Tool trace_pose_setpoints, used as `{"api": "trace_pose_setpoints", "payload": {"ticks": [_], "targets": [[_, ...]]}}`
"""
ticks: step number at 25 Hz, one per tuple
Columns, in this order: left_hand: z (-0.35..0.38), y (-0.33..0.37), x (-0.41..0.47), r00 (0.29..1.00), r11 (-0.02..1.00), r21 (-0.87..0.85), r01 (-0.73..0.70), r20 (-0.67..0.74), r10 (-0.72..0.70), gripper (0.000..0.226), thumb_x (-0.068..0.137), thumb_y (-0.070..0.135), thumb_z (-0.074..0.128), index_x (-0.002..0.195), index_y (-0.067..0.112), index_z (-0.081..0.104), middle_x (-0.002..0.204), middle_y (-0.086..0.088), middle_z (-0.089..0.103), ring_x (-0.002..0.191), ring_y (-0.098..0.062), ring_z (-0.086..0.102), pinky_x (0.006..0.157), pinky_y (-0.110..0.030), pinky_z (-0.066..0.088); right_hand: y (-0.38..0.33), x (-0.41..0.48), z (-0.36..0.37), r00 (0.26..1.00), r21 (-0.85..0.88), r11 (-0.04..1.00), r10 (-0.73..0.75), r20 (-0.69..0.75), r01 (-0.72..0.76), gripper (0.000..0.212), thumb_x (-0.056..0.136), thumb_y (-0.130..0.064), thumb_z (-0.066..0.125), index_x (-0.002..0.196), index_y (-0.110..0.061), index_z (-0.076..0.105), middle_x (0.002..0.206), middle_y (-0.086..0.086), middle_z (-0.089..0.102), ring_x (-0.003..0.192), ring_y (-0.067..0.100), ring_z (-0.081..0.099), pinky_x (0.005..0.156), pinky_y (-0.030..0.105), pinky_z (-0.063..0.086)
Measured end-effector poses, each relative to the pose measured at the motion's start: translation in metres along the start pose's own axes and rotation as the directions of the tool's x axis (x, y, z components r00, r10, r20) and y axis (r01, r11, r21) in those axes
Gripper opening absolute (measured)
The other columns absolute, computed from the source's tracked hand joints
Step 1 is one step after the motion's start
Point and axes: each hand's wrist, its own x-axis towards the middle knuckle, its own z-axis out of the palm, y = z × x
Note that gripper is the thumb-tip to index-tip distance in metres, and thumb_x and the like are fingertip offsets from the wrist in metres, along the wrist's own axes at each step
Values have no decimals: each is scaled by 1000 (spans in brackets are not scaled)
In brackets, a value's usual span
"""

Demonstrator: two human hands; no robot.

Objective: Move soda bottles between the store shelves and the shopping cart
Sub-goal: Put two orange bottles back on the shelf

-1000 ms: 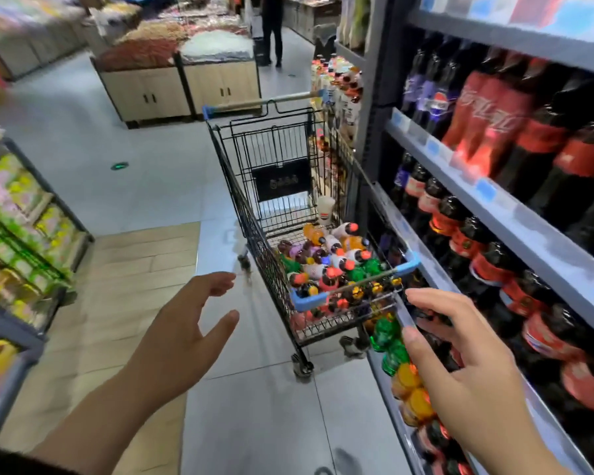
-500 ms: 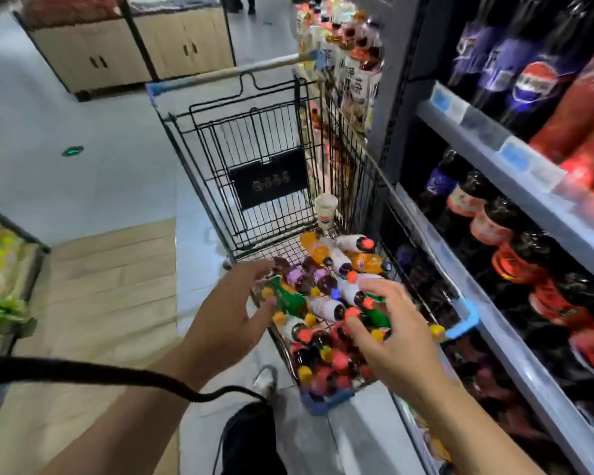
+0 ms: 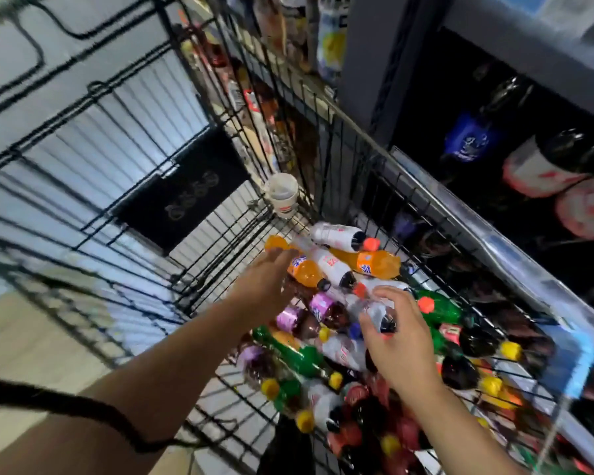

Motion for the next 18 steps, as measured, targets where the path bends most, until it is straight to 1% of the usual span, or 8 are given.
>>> {"api": "trace_pose_setpoints", "payload": {"ticks": [1,3,5,8,10,14,16,18], "targets": [[6,-7,24,998,999,36,-36,59,34,71,92,31,68,153,25,33,156,-5,37,141,-28,38,112,-40,38,6,9,7,998,-14,999,28,-48,-29,33,90,-25,70,118,-11,61,118,-3,58,111,8,53,100,7,34],[24,-14,66,981,985,121,-125,166,104,76,90,34,70,155,23,32,160,-5,32,148,-26,29,118,-35,29,23,26,16,986,-35,994,100,-131,-105,39,90,-31,65,121,-7,61,122,3,58,113,14,53,101,15,37],[44,-21,96,949,952,204,-229,264,172,78,92,36,69,158,24,28,164,-4,26,150,-25,24,120,-36,22,40,47,26,955,-51,970,223,-197,-237,42,90,-18,72,126,-4,59,127,12,58,117,23,54,103,29,41],[67,-25,120,879,861,318,-397,402,257,75,91,41,70,153,22,34,160,-8,30,147,-28,28,116,-38,26,64,72,33,839,-54,889,407,-360,-455,49,86,-10,76,128,5,56,126,23,58,111,36,61,100,39,46],[75,-25,128,867,838,370,-402,449,218,70,91,40,70,149,21,36,158,-8,29,147,-28,26,116,-42,26,75,86,36,775,-99,817,490,-400,-568,51,89,-17,75,128,11,56,124,31,61,113,44,61,98,45,44],[90,-28,133,892,750,526,-401,411,189,62,95,13,62,149,17,31,159,-12,23,148,-30,23,118,-48,29,84,105,48,683,-128,696,623,-381,-706,46,93,-35,70,113,5,64,108,31,69,105,46,64,82,44,47],[91,-31,135,888,778,484,-400,415,198,69,94,11,63,152,18,27,160,-10,23,149,-30,21,119,-48,28,87,115,51,635,-57,662,686,-356,-747,37,91,-36,72,93,0,64,98,27,70,98,44,65,77,42,46],[82,-39,134,894,859,367,-356,400,200,72,95,20,64,155,20,24,163,-6,22,151,-28,19,121,-44,25,88,118,50,596,32,634,741,-309,-772,34,89,-37,73,86,-6,61,89,20,69,93,40,66,72,36,43]]}}
